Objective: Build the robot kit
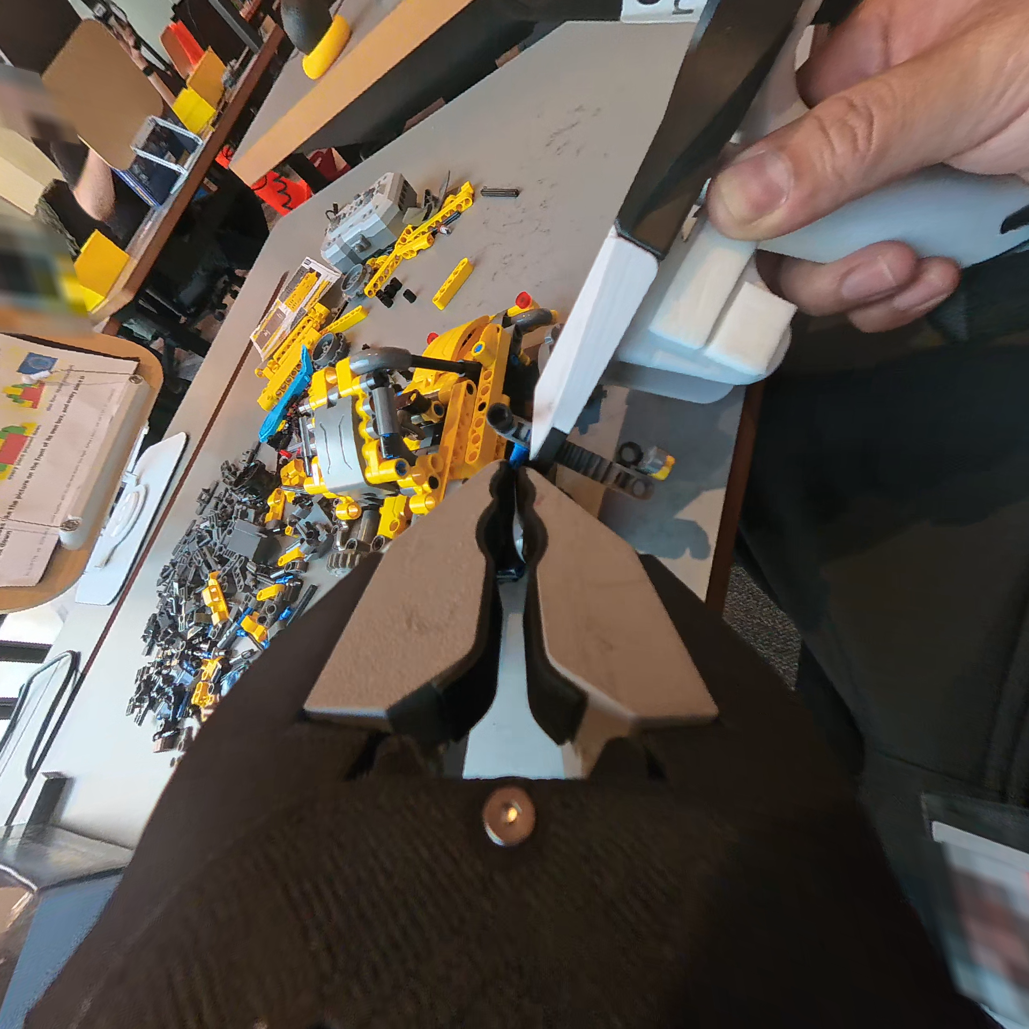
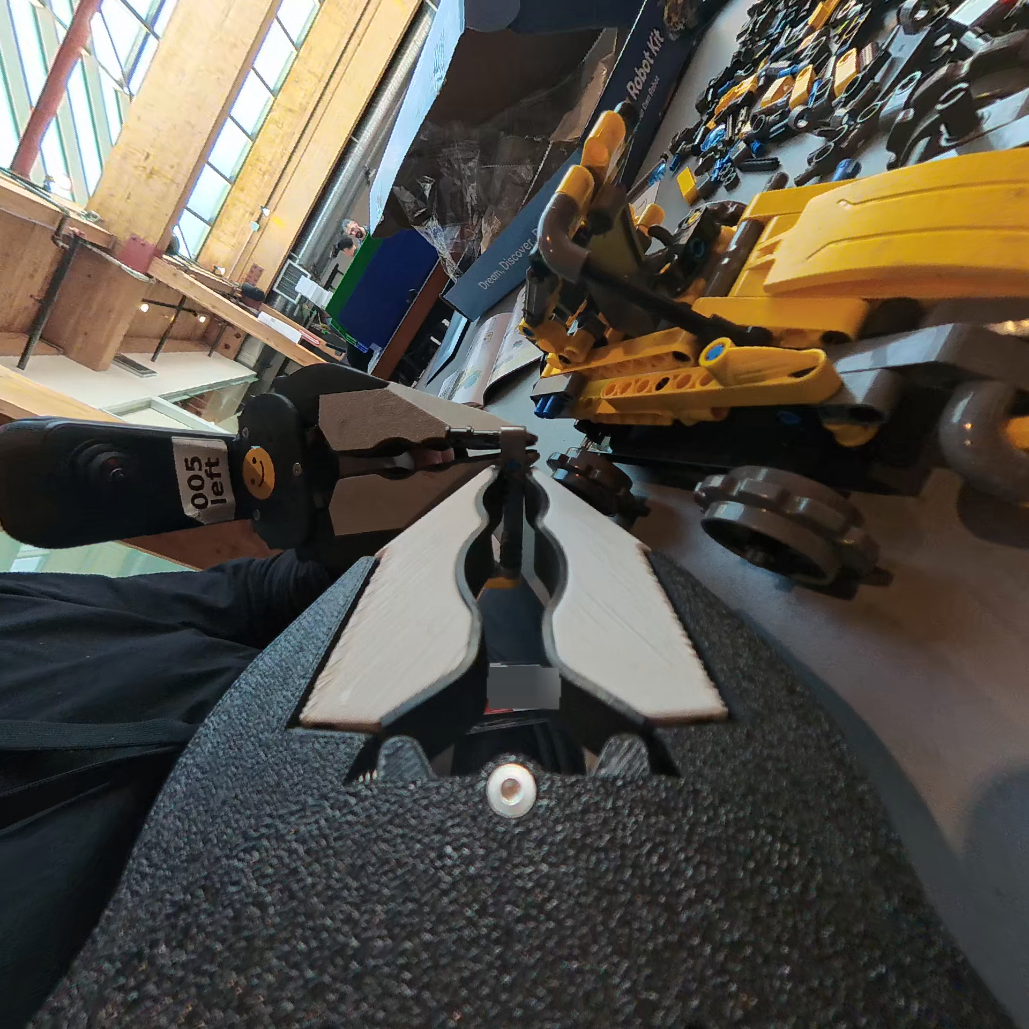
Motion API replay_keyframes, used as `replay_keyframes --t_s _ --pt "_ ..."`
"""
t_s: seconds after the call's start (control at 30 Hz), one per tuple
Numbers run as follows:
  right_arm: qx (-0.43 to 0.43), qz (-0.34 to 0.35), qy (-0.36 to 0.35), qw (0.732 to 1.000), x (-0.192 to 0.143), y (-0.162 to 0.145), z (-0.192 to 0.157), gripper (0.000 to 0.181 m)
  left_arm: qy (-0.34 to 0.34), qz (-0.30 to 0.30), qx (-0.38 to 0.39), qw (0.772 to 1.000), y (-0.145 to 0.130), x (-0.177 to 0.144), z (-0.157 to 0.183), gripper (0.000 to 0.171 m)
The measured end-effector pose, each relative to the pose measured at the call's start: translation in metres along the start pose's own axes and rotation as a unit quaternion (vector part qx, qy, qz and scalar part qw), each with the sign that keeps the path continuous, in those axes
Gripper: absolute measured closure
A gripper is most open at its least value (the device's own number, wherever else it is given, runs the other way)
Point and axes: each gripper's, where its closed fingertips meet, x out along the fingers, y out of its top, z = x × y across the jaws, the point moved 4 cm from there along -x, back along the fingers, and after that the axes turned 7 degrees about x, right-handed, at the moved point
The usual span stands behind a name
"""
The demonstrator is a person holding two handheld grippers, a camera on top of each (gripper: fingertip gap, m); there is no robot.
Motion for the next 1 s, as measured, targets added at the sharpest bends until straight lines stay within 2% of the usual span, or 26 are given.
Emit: replay_keyframes --t_s 0.23,0.3,0.37,0.43,0.5,0.57,0.63,0.73,0.8,0.87,1.0 --pt "0.001 0.007 0.002 1.000 -0.001 -0.001 -0.001 0.175 0.005 0.008 -0.009 1.000 0.001 -0.001 0.000 0.171" --pt "-0.008 0.003 -0.004 1.000 -0.001 0.000 -0.002 0.175 -0.016 0.009 -0.033 0.999 0.002 -0.001 -0.001 0.171" --pt "-0.012 0.003 0.016 1.000 -0.002 0.003 -0.008 0.175 -0.026 0.036 -0.048 0.998 0.009 -0.007 -0.005 0.171" --pt "-0.053 -0.023 0.020 0.998 -0.005 0.007 -0.018 0.176 -0.030 0.052 -0.039 0.997 0.014 -0.014 -0.007 0.171" --pt "-0.127 -0.070 -0.032 0.989 -0.008 0.015 -0.019 0.174 -0.032 0.035 -0.029 0.998 0.011 -0.020 -0.012 0.167" --pt "-0.230 -0.110 -0.096 0.962 -0.015 0.034 -0.017 0.174 -0.024 0.012 -0.037 0.999 0.002 -0.023 -0.023 0.152" --pt "-0.306 -0.155 -0.147 0.928 -0.018 0.053 -0.016 0.174 -0.026 0.009 -0.059 0.998 -0.007 -0.024 -0.032 0.146" --pt "-0.396 -0.249 -0.176 0.866 -0.009 0.057 -0.018 0.175 -0.055 -0.002 -0.106 0.993 -0.017 -0.019 -0.039 0.124" --pt "-0.448 -0.313 -0.198 0.814 -0.002 0.051 -0.012 0.175 -0.070 0.002 -0.117 0.991 -0.020 -0.017 -0.043 0.123" --pt "-0.478 -0.353 -0.218 0.774 0.004 0.049 -0.004 0.175 -0.096 0.015 -0.122 0.988 -0.019 -0.017 -0.044 0.130" --pt "-0.500 -0.390 -0.228 0.739 0.011 0.049 0.002 0.175 -0.130 0.034 -0.122 0.983 -0.014 -0.018 -0.041 0.140"
